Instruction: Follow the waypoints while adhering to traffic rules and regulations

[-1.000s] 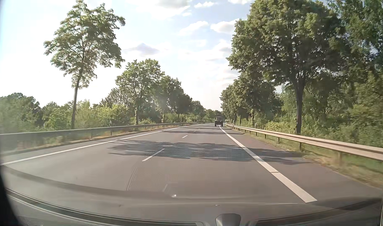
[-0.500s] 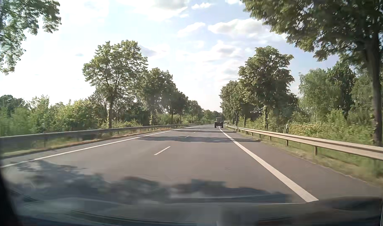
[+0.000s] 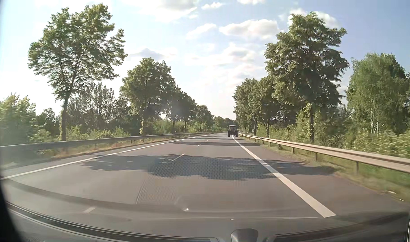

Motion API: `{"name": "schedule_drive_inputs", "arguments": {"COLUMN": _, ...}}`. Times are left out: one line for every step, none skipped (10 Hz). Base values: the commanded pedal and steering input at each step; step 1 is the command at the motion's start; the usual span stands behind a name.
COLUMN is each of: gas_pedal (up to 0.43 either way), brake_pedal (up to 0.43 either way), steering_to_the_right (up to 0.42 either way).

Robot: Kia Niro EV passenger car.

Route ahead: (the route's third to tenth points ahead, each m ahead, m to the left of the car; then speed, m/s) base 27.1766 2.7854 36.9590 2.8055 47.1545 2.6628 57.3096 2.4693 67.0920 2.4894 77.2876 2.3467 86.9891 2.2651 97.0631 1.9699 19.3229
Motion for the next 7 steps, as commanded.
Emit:
{"name": "schedule_drive_inputs", "arguments": {"gas_pedal": 0.0, "brake_pedal": 0.128, "steering_to_the_right": 0.01}}
{"name": "schedule_drive_inputs", "arguments": {"gas_pedal": 0.0, "brake_pedal": 0.183, "steering_to_the_right": 0.009}}
{"name": "schedule_drive_inputs", "arguments": {"gas_pedal": 0.0, "brake_pedal": 0.207, "steering_to_the_right": 0.009}}
{"name": "schedule_drive_inputs", "arguments": {"gas_pedal": 0.0, "brake_pedal": 0.22, "steering_to_the_right": 0.008}}
{"name": "schedule_drive_inputs", "arguments": {"gas_pedal": 0.0, "brake_pedal": 0.232, "steering_to_the_right": 0.006}}
{"name": "schedule_drive_inputs", "arguments": {"gas_pedal": 0.0, "brake_pedal": 0.232, "steering_to_the_right": 0.005}}
{"name": "schedule_drive_inputs", "arguments": {"gas_pedal": 0.0, "brake_pedal": 0.232, "steering_to_the_right": 0.005}}
